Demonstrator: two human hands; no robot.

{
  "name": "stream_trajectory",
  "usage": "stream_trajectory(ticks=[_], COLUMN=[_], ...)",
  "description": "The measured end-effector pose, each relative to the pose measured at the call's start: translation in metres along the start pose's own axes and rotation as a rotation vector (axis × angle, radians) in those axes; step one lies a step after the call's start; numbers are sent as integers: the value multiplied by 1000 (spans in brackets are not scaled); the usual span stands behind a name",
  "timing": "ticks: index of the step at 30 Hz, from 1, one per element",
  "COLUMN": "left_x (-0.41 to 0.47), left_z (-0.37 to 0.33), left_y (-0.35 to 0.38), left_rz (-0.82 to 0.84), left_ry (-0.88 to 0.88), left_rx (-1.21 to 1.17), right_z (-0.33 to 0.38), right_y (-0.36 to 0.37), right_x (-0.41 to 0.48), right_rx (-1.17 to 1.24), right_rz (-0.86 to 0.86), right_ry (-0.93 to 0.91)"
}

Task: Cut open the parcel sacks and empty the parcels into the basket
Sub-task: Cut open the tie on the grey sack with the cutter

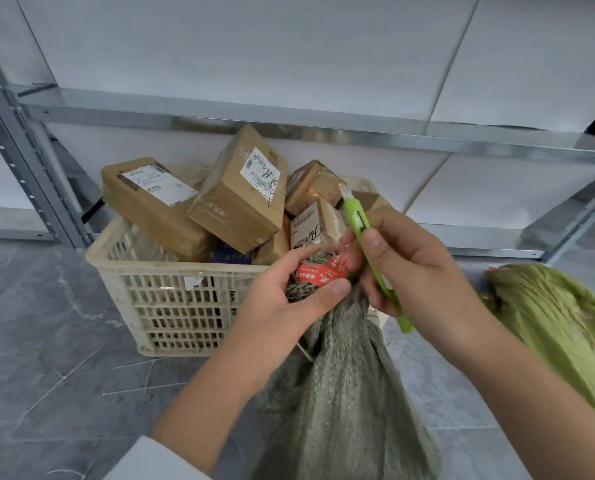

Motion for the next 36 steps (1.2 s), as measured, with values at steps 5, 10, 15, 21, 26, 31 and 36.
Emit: stream_trajectory(ticks=[5, 10, 15, 21, 26, 31, 36], left_x=[-4, -6, -4, -2, 0, 2, 4], left_z=[-2, -6, -10, -9, -10, -7, -4], left_y=[-4, -4, -2, 0, -1, -2, 0], left_rz=[-141, -170, -161, -164, -147, -173, -185], left_ry=[70, 114, 172, 156, 154, 156, 159], left_rx=[-17, -105, -177, -201, -146, -196, -219], right_z=[4, 7, 12, 16, 20, 15, 11], right_y=[-1, -6, -11, -13, -15, -27, -31], right_x=[-3, -15, -16, -15, -16, -17, -17], right_rx=[-239, -263, -339, -525, -625, -544, -484], right_rz=[-33, -72, -66, -76, -106, -120, -105], right_ry=[-38, -32, -2, 2, -15, 30, 58])
Point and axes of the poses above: each hand's wrist, its own x-axis towards the middle knuckle, its own y-axis out of the palm, z = x × y, the point moved 3 cm from there along x, towards the middle knuckle, and after that the axes turned 9 degrees about z, right-handed, at the moved point
